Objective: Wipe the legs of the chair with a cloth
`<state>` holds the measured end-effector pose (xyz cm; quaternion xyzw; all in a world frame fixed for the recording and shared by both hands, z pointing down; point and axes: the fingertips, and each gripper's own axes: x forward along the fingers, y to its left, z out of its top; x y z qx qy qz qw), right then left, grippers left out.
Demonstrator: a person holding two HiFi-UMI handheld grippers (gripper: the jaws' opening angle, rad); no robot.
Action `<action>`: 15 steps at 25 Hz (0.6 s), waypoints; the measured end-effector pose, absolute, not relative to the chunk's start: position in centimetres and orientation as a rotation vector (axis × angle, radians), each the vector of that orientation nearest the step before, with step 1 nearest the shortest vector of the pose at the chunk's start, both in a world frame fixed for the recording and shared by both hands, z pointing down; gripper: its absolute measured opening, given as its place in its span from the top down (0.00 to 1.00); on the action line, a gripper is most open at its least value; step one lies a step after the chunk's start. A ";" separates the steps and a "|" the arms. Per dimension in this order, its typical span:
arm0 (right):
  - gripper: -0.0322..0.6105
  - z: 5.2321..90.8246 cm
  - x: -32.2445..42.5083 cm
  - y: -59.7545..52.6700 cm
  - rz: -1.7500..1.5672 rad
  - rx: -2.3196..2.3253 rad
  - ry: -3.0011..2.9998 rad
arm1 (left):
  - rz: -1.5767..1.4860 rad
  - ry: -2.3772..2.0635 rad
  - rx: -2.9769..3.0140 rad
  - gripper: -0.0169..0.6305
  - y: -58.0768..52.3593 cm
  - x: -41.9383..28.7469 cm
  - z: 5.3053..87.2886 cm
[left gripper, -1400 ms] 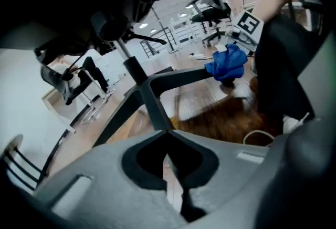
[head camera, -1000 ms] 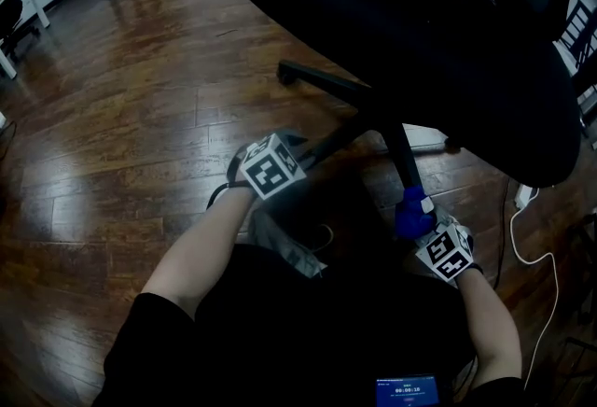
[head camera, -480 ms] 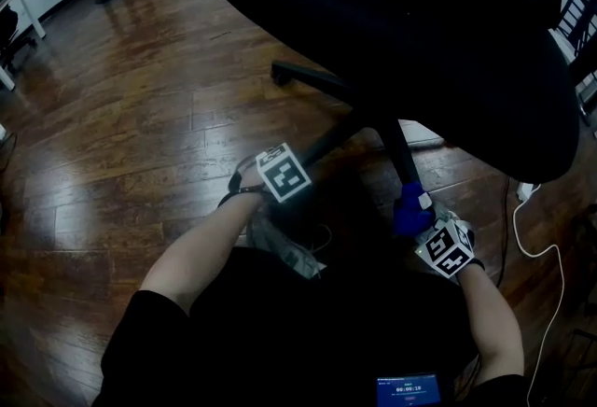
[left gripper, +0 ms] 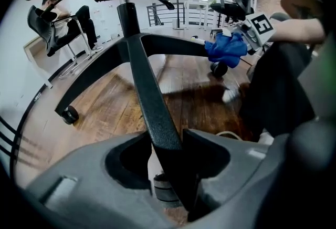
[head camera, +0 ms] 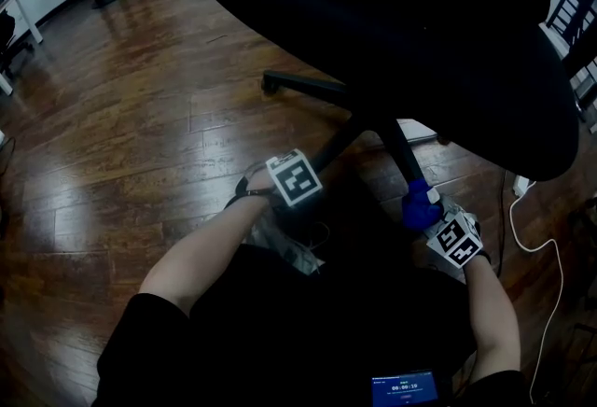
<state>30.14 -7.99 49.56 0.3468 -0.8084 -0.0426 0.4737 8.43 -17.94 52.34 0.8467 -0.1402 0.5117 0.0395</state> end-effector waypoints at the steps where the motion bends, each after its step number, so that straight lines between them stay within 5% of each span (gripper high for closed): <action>1: 0.83 49.6 30.2 -8.0 -0.106 0.847 -1.969 | 1.571 -0.433 2.602 0.68 -17.9 8.6 52.3; 15: 0.83 50.4 29.8 -9.2 -0.253 0.747 -1.708 | 1.575 -0.302 2.565 0.66 -16.7 8.4 52.2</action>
